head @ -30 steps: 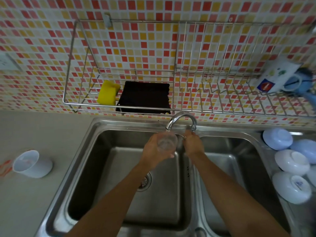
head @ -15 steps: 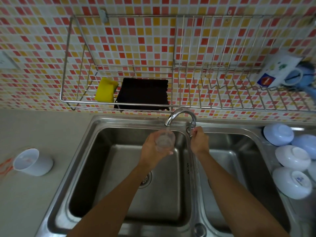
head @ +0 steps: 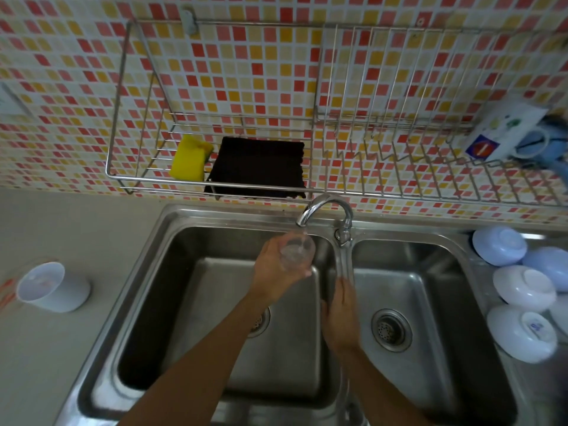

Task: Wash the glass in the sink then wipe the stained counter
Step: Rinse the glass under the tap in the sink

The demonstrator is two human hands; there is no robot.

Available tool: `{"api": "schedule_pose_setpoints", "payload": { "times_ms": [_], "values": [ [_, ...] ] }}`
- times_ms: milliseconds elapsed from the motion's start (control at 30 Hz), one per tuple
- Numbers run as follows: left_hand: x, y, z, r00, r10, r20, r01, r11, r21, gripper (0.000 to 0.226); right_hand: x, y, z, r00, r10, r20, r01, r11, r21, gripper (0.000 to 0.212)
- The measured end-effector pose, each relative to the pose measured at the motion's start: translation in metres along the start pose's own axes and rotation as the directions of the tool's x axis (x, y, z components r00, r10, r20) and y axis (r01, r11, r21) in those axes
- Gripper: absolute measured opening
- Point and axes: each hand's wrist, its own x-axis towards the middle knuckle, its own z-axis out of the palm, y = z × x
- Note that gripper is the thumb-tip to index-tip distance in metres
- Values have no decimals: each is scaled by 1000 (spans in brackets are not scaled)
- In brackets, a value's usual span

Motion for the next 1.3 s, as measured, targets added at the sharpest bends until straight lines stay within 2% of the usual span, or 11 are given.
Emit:
{"api": "schedule_pose_setpoints", "payload": {
  "times_ms": [100, 200, 333, 433, 533, 600, 633, 767, 867, 1067, 1300],
  "values": [
    [5, -9, -5, 1000, -7, 9, 6, 999, 38, 73, -8, 16, 10, 992, -113, 57, 120, 981, -152, 81],
    [4, -14, -10, 998, -38, 55, 32, 994, 108, 74, -9, 11, 6, 988, -136, 69, 150, 952, -267, 80],
    [-3, -29, -12, 989, -95, 115, 85, 992, 92, 72, -8, 10, 7, 980, -156, 120, 189, 915, -355, 73],
    [-12, -42, -16, 961, -246, 130, 243, 969, 39, 71, -9, 11, 6, 982, -135, 136, 175, 922, -347, 64],
    [-22, -59, -21, 912, -326, 248, 340, 940, -14, 64, -9, 12, 6, 981, -115, 158, 166, 917, -363, 65],
    [-26, -73, -25, 889, -367, 274, 369, 928, 45, 63, -9, 12, 7, 979, -109, 170, 167, 911, -378, 67],
    [-29, -80, -27, 874, -403, 271, 377, 915, 144, 66, -9, 12, 7, 980, -106, 170, 164, 911, -379, 68],
    [-37, -100, -34, 819, -472, 325, 348, 860, 373, 80, -10, 7, 1, 980, -120, 159, 168, 925, -342, 66],
    [-41, -108, -40, 786, -508, 353, 367, 842, 395, 76, -11, 4, -3, 981, -124, 151, 165, 940, -298, 67],
    [-40, -115, -50, 765, -521, 378, 331, 823, 462, 71, -11, 8, 1, 981, -142, 135, 181, 921, -345, 67],
    [-26, -112, -50, 771, -513, 377, 99, 681, 726, 77, -13, 10, 5, 982, -164, 92, 185, 926, -330, 54]
  ]
}}
